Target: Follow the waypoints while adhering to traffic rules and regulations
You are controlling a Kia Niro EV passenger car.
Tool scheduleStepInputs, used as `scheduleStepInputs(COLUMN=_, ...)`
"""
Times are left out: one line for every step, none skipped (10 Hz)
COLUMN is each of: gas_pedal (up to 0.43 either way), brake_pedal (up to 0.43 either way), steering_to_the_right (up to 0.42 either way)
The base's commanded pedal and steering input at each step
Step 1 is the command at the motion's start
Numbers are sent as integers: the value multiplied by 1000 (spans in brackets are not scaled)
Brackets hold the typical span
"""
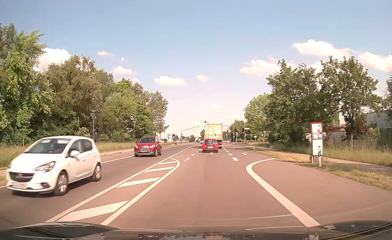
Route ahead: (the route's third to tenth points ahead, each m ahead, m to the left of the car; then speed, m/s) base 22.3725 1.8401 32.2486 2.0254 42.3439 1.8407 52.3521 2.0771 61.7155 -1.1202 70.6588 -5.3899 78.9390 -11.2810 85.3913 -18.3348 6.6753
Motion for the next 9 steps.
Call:
scheduleStepInputs(gas_pedal=0, brake_pedal=195, steering_to_the_right=0)
scheduleStepInputs(gas_pedal=0, brake_pedal=195, steering_to_the_right=0)
scheduleStepInputs(gas_pedal=0, brake_pedal=195, steering_to_the_right=0)
scheduleStepInputs(gas_pedal=0, brake_pedal=201, steering_to_the_right=0)
scheduleStepInputs(gas_pedal=0, brake_pedal=201, steering_to_the_right=0)
scheduleStepInputs(gas_pedal=0, brake_pedal=201, steering_to_the_right=0)
scheduleStepInputs(gas_pedal=0, brake_pedal=201, steering_to_the_right=0)
scheduleStepInputs(gas_pedal=0, brake_pedal=201, steering_to_the_right=1)
scheduleStepInputs(gas_pedal=0, brake_pedal=201, steering_to_the_right=1)
